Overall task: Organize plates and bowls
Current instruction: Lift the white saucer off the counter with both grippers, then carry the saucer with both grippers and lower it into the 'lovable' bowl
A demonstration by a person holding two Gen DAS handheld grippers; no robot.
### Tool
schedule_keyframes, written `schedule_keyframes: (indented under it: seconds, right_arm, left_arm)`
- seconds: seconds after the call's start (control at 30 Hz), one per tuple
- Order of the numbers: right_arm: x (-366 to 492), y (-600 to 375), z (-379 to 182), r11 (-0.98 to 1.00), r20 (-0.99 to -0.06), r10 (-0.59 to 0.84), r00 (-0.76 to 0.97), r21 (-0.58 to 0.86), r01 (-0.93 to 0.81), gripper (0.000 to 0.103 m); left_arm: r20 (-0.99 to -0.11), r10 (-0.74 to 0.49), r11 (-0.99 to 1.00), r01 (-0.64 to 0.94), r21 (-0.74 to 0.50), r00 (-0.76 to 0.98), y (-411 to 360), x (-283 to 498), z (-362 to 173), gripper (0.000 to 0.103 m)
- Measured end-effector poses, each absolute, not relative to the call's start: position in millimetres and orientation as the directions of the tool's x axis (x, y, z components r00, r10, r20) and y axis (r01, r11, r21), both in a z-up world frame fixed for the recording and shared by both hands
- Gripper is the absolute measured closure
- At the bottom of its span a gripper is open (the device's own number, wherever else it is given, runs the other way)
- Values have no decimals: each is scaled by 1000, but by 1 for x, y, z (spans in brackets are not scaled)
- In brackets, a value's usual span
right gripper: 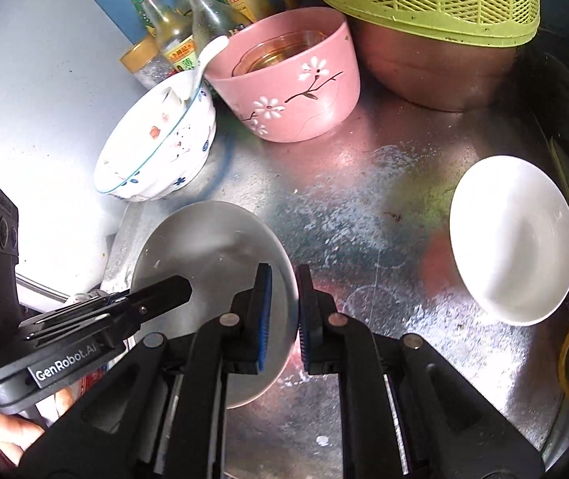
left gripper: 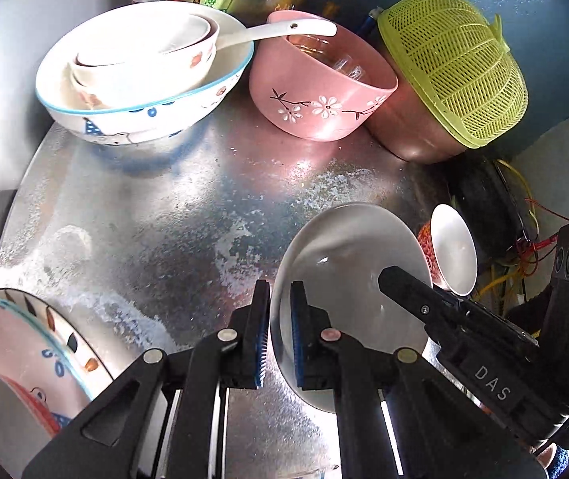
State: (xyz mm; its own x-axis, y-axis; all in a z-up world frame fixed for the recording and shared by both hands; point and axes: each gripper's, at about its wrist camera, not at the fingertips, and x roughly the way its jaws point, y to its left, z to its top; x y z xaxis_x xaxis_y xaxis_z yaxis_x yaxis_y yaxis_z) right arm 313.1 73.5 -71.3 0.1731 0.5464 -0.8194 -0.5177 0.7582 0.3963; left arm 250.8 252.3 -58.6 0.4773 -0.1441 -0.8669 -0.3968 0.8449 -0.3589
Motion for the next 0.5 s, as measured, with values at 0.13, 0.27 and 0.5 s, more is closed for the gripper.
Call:
schedule_keyframes:
  seconds: [0.13,0.27,0.5]
  right_arm:
    - [290,77,-65,744,-813,560,160,409,-527,90]
    - [266,76,-56,732,-806,572,152,419,-537,90]
    - [236,81,-43,707,-796,592,125,438,-556,90]
  left_arm:
    - [-864,-127,847,-400,-349,486,253,230,-47,95]
    - [-862,-113,849,-403,-342,494,254,206,-37,95]
    - [-871,-86,840,-435,-324,483,258,172,-24,95]
